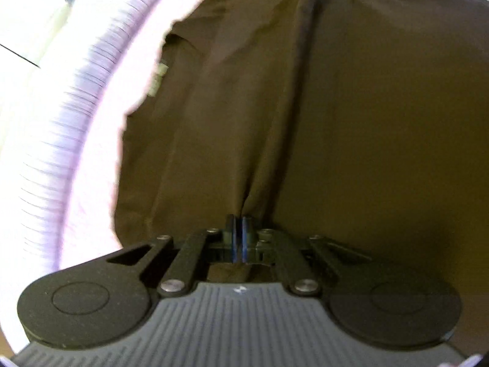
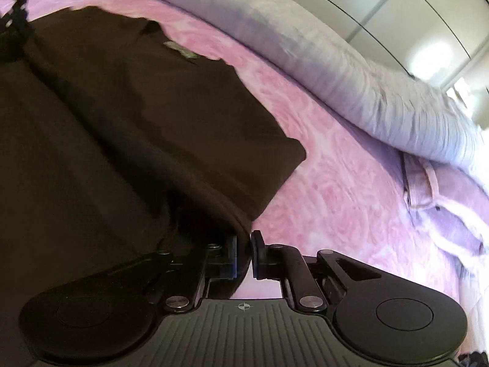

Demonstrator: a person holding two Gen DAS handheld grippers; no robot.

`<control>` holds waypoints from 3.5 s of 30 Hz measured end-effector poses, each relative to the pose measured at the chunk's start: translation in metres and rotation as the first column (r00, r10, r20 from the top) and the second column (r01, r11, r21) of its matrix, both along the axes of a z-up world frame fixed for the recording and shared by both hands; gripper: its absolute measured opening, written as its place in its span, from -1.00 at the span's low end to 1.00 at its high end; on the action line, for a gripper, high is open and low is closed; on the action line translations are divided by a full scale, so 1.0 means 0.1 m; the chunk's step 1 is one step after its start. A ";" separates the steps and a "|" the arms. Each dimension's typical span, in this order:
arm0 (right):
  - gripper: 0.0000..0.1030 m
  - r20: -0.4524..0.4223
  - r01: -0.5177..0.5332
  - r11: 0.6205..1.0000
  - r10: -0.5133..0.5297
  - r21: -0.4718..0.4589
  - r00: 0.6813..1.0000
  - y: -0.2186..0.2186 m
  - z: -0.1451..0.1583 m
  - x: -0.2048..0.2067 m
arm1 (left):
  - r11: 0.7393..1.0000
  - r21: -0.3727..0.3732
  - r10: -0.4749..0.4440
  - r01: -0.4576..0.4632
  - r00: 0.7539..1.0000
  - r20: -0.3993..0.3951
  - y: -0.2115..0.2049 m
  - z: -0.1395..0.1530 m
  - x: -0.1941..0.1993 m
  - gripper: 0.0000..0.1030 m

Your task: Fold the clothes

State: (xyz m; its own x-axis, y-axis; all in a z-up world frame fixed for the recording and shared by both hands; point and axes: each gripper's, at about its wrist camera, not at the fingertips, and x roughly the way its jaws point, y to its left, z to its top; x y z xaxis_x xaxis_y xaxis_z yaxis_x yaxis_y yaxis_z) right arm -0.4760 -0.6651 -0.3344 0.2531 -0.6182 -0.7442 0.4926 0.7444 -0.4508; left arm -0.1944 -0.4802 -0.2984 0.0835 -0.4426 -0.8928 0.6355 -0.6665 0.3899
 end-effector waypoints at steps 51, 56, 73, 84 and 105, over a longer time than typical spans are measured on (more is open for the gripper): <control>0.12 0.168 0.024 0.986 -0.051 0.162 0.985 0.85 0.37 0.35 | 0.771 0.181 0.626 -0.610 0.676 -0.388 -1.03 0.29 1.40 -0.37; 0.13 0.164 -0.039 0.971 0.000 0.234 0.986 1.10 0.21 0.80 | 0.797 0.216 0.599 -0.564 0.693 -0.401 -0.74 -0.11 1.27 -0.37; 0.42 -0.066 0.416 0.727 -0.459 0.547 0.886 1.84 0.06 -0.05 | 0.785 0.221 0.619 -0.579 0.724 -0.303 1.29 -0.10 1.49 -0.39; 0.43 -0.055 0.203 0.827 -0.205 0.525 0.977 2.68 0.10 -0.90 | 0.981 0.028 0.194 -0.193 0.957 -0.214 3.17 0.12 -0.45 -0.22; 0.43 -0.007 0.059 0.900 -0.062 0.431 0.998 3.09 0.14 -1.31 | 0.995 0.015 -0.103 0.102 0.988 0.118 3.80 -0.51 -1.16 -0.10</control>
